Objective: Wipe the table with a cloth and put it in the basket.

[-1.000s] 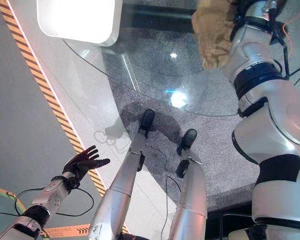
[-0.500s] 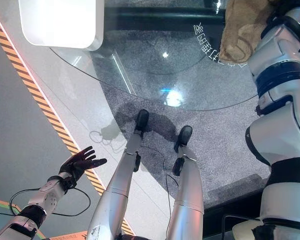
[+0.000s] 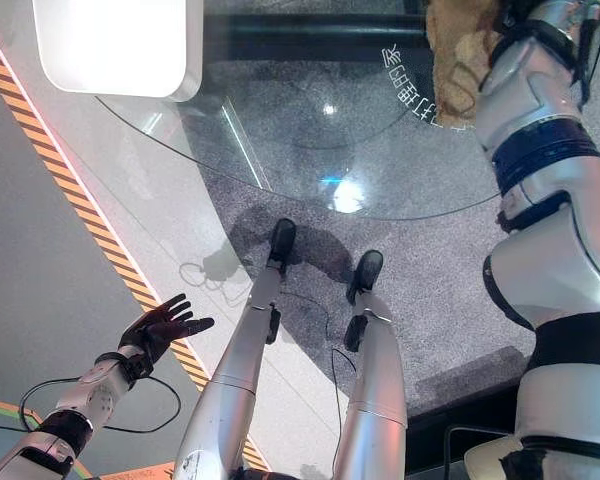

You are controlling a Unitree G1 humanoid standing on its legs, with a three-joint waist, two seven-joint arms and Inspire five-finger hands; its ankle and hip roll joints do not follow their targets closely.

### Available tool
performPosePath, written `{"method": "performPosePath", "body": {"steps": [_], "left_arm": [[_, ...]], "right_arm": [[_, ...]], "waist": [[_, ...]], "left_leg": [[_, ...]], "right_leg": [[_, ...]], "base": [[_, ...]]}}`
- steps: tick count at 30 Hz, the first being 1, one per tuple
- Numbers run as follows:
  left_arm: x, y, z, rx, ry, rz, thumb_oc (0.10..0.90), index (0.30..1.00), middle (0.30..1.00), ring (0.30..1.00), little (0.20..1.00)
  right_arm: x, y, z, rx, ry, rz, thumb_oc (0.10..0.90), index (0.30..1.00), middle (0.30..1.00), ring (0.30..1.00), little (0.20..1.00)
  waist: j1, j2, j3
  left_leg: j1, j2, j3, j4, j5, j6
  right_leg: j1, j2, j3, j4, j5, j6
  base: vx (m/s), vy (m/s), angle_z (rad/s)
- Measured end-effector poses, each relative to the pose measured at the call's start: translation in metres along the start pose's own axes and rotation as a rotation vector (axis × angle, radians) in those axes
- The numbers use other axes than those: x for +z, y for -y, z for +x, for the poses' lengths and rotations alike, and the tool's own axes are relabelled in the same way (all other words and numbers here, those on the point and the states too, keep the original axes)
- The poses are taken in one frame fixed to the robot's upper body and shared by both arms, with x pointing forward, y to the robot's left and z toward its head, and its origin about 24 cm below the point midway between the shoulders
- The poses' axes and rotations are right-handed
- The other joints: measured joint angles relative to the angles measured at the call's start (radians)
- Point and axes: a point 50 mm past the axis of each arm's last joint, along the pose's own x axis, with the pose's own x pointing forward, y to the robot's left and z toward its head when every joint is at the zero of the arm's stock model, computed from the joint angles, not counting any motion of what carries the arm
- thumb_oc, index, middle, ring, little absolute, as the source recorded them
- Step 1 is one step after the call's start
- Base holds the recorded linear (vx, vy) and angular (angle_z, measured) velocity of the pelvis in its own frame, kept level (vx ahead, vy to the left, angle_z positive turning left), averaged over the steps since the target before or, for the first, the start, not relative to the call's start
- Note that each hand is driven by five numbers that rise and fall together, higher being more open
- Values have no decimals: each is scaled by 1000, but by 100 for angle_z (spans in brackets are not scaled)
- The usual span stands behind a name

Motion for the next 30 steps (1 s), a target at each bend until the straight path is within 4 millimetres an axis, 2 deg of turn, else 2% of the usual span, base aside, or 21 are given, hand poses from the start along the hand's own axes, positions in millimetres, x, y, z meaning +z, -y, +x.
{"method": "performPosePath", "body": {"steps": [11, 15, 24, 30], "left_arm": [[-3, 9, 2, -16, 31, -24, 800, 900, 900, 900, 900], [-5, 14, 3, -26, 29, -24, 800, 900, 900, 900, 900], [-11, 15, 1, -25, 28, -33, 800, 900, 900, 900, 900], [-13, 19, 2, -33, 31, -39, 800, 900, 900, 900, 900]], "right_arm": [[64, -16, -24, 90, 260, -34, 100, 300, 300, 300, 200], [77, -21, -32, 110, 307, -44, 100, 300, 300, 300, 200], [102, -24, -48, 155, 437, -69, 100, 300, 300, 300, 200], [114, -35, -60, 198, 494, -74, 100, 300, 300, 300, 200]], "waist": [[59, 2, -1], [80, 2, 0], [94, 4, 0], [108, 9, 0]], "left_leg": [[14, 6, -9, -27, 8, -18], [16, 7, -13, -35, 13, -17], [17, 5, -16, -36, 13, -18], [26, 5, -36, -37, 10, -25]], "right_leg": [[0, 2, -5, 4, -9, -13], [0, 1, -10, 13, -17, -15], [1, 0, -19, 16, -23, -17], [14, -6, -34, 19, -35, -21]], "base": [[1, 1, 1], [7, -5, 5], [2, 0, 2], [6, 2, 7]]}}
